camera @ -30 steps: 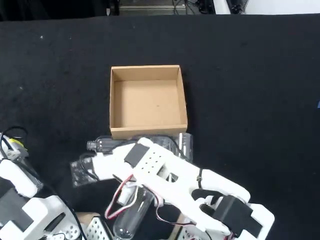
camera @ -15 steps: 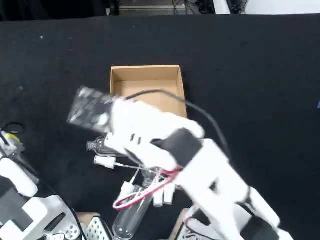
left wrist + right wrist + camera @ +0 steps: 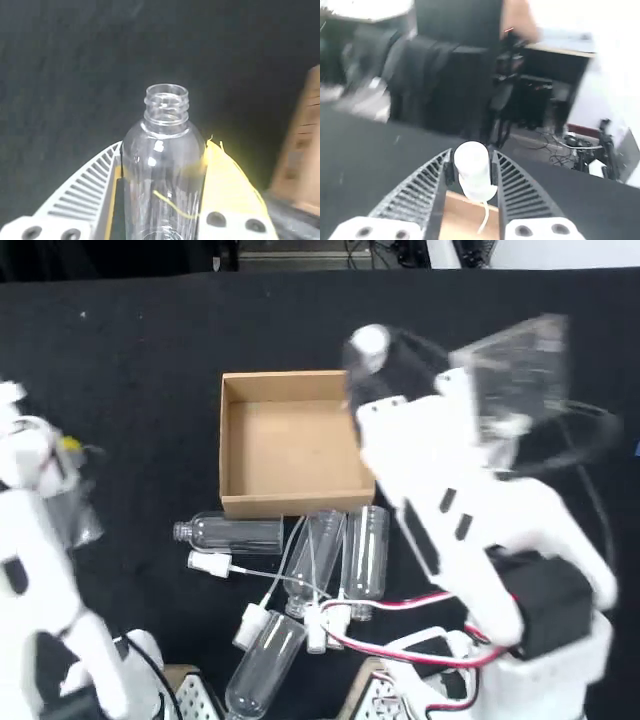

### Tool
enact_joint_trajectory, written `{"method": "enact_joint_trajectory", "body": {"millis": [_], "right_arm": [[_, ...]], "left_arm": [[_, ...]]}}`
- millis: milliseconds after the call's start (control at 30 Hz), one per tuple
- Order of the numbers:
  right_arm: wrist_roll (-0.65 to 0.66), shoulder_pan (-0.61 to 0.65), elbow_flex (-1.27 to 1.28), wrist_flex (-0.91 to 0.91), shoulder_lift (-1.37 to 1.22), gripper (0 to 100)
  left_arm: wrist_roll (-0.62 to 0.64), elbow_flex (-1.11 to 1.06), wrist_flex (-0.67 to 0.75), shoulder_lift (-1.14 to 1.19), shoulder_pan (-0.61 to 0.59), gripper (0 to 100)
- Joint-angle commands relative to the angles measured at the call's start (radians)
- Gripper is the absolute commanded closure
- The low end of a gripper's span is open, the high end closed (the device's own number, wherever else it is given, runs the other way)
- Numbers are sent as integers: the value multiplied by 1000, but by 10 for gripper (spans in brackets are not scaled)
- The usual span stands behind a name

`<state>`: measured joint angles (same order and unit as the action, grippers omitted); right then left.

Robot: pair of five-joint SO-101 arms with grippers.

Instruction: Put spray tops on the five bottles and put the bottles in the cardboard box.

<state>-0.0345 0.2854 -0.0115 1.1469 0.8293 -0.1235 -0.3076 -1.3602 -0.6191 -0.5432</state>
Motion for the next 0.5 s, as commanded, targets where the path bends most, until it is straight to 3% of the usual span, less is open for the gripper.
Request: {"method": "enact_joint_trajectory", "body": {"millis": [0, 267, 467], "right_arm": [[-106, -81, -76, -3, 21, 931], [-175, -94, -79, -51, 10, 931], [-176, -12, -84, -84, -71, 931]], "left_arm": [[69, 33, 78, -189, 280, 888], [89, -255, 290, -437, 555, 889], [87, -576, 546, -730, 634, 887]]}}
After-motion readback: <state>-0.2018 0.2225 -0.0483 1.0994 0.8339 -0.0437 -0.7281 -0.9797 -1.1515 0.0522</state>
